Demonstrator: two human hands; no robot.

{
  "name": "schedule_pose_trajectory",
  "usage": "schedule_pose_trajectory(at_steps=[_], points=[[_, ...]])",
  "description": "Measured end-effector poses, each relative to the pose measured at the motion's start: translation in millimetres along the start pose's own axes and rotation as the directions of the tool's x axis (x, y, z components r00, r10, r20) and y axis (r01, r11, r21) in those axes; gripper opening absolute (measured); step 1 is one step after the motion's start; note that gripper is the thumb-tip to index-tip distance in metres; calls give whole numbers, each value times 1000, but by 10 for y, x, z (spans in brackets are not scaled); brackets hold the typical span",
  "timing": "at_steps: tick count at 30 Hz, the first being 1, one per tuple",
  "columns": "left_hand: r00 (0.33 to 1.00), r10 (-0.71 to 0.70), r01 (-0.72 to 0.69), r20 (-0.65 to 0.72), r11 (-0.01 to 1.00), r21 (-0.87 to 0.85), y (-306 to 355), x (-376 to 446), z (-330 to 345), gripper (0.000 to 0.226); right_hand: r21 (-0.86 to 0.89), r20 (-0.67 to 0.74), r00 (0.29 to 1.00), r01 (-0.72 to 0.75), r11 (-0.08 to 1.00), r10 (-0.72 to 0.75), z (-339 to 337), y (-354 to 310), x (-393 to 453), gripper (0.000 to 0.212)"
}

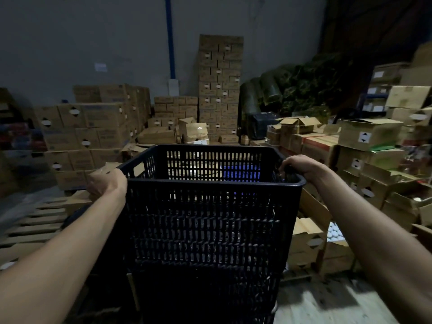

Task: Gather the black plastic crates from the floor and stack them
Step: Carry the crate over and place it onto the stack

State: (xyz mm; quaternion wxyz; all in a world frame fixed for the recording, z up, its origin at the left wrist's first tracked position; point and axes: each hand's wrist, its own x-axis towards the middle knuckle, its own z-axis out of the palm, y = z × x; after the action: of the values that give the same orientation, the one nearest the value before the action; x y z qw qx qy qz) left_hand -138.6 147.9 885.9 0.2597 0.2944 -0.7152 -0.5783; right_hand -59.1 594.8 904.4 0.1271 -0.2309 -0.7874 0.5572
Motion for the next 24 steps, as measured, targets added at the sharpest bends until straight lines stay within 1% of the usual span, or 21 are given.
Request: schedule_pose_trajectory(at_steps=[2, 3, 4, 5, 7, 9, 12, 15, 19, 22, 24], points=[[999, -6, 7, 33, 1000, -16, 2, -34, 28, 54, -115, -59, 998, 1, 993, -8, 31, -50, -26, 17], [998, -14, 15, 57, 1000, -16, 2, -62, 39, 58, -202, -83, 996, 9, 979, -27, 29, -70, -35, 16], [997, -18, 19, 79, 1000, -10, -3, -100, 46, 61, -307, -95, 995, 10, 952, -41, 7, -75, -28, 11], [996, -14, 14, 89, 1000, -7, -10, -120, 34, 64, -426, -81, 995, 20, 904, -61, -11, -139, -27, 6], [993, 9, -10, 120, 1000, 7, -22, -162, 17, 68, -551, -76, 996, 1, 834, -51, -61, -214, 36, 22], [989, 12, -11, 147, 1000, -11, -10, -179, -9, 69, -620, -88, 994, 0, 784, -69, -32, -248, 95, 33], [988, 29, -31, 155, 1000, 8, -6, -205, -56, 68, -658, -159, 973, 22, 752, -167, 76, -263, 157, 32], [986, 44, -51, 162, 998, 36, -53, -197, -78, 67, -686, -163, 960, 57, 725, -230, 168, -260, 324, 37], [985, 72, -86, 154, 992, 91, -113, -135, -81, 63, -716, -130, 961, 81, 694, -246, 288, -260, 468, 33], [981, 129, -161, 146, 958, 235, -79, -70, -85, 61, -722, -113, 969, 72, 688, -221, 317, -290, 565, 28], [974, 146, -194, 170, 930, 313, -76, -55, -88, 60, -720, -90, 975, 77, 689, -203, 295, -273, 625, 30]])
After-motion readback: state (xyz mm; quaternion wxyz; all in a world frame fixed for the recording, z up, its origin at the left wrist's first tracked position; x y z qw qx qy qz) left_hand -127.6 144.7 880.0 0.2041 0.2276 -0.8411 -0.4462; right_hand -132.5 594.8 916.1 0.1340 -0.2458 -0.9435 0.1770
